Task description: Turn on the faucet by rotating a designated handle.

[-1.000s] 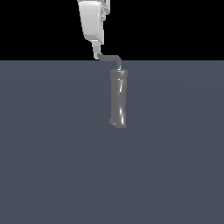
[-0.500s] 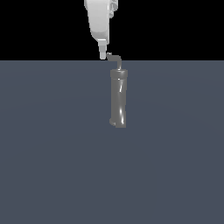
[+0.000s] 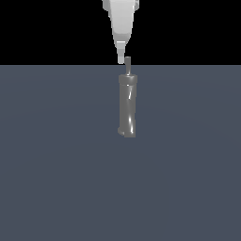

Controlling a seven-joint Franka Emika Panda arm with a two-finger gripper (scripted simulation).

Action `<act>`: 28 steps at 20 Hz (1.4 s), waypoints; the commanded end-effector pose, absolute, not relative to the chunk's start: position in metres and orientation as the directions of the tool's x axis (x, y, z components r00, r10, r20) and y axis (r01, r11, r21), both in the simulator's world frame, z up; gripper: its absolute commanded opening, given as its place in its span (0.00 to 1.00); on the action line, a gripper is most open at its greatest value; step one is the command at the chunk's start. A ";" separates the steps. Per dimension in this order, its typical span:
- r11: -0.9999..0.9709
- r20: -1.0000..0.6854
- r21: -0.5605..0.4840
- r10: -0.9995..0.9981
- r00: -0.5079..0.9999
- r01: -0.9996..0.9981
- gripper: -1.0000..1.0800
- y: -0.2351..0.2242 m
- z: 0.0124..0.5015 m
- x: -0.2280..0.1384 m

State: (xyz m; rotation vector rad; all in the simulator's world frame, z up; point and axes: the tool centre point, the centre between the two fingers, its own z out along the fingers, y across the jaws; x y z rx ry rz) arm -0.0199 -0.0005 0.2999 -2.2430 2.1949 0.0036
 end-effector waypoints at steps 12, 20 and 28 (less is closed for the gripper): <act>-0.021 -0.004 0.000 -1.000 0.021 -1.000 0.00 -0.050 0.300 -0.010; -0.006 -0.002 0.000 -1.000 0.006 -1.000 0.00 -0.079 0.300 0.007; 0.008 -0.001 0.000 -1.000 -0.008 -1.000 0.00 -0.107 0.300 0.022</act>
